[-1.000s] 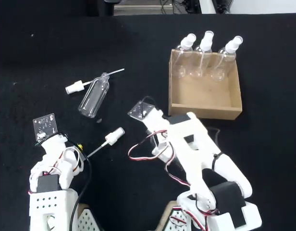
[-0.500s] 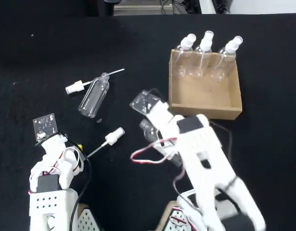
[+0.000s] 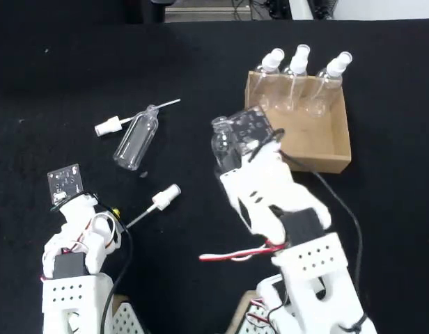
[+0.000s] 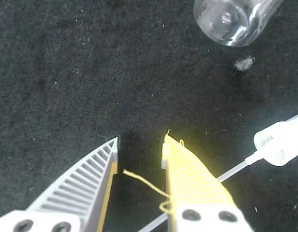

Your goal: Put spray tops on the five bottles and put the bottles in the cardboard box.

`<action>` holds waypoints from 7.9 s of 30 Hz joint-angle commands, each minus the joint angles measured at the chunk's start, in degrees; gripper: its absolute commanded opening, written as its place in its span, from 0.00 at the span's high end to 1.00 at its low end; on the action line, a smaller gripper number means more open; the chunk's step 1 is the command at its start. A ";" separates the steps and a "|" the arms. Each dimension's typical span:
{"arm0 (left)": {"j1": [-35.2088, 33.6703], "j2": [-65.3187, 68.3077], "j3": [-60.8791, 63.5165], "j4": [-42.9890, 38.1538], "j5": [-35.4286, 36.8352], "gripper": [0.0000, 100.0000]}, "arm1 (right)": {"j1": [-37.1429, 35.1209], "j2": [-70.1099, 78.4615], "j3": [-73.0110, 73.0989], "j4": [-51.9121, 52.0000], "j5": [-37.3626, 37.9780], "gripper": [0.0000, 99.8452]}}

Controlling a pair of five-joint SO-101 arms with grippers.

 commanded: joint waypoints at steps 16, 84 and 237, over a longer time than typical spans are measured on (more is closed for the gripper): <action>-4.00 -0.53 -27.65 3.52 -23.74 0.85 | 0.79 -17.01 15.16 -8.88 -3.52 0.99; 28.53 81.23 -65.27 6.42 -30.15 0.97 | 0.79 -20.53 18.15 -9.05 -3.25 0.99; 18.33 17.58 -5.49 -36.84 3.60 0.81 | 64.18 42.86 12.88 -100.57 4.04 0.99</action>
